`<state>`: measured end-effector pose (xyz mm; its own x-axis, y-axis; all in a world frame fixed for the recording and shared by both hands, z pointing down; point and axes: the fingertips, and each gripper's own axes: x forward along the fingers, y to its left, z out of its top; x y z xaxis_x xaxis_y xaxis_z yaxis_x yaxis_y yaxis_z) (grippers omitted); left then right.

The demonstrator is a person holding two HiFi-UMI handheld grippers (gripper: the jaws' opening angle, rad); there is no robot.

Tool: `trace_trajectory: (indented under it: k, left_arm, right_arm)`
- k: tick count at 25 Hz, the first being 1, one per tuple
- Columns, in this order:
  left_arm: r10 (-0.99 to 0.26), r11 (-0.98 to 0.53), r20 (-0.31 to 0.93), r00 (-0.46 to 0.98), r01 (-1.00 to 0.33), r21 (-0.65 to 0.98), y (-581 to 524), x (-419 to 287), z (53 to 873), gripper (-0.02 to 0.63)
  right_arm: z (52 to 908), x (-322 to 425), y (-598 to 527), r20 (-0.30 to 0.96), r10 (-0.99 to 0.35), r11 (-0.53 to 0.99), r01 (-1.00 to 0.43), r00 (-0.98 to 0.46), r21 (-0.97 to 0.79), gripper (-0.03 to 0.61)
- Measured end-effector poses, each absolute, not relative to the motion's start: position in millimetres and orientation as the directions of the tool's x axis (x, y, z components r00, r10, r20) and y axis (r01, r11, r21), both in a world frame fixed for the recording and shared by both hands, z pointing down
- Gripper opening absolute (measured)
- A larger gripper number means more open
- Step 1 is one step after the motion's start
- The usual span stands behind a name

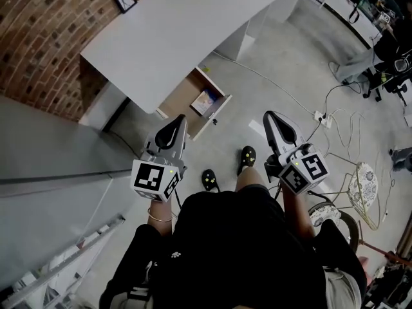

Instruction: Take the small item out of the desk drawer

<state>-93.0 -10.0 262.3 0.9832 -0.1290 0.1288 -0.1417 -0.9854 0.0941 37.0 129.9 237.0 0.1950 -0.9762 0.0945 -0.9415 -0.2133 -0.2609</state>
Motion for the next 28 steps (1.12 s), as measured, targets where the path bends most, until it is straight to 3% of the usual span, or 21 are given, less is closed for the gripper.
trace_trajectory:
  k: [8, 28]
  left_arm:
    - [-0.192, -0.975, 0.137, 0.972, -0.204, 0.083, -24, -82, 261, 0.000]
    - [-0.520, -0.836, 0.208, 0.829, -0.544, 0.078, -48, -48, 276, 0.002]
  right_arm:
    - [235, 60, 108, 0.094, -0.987, -0.149, -0.954, 0.128, -0.259, 0.008]
    - [252, 132, 6, 0.104, -0.957, 0.227, -0.923, -0.271, -0.311, 0.008]
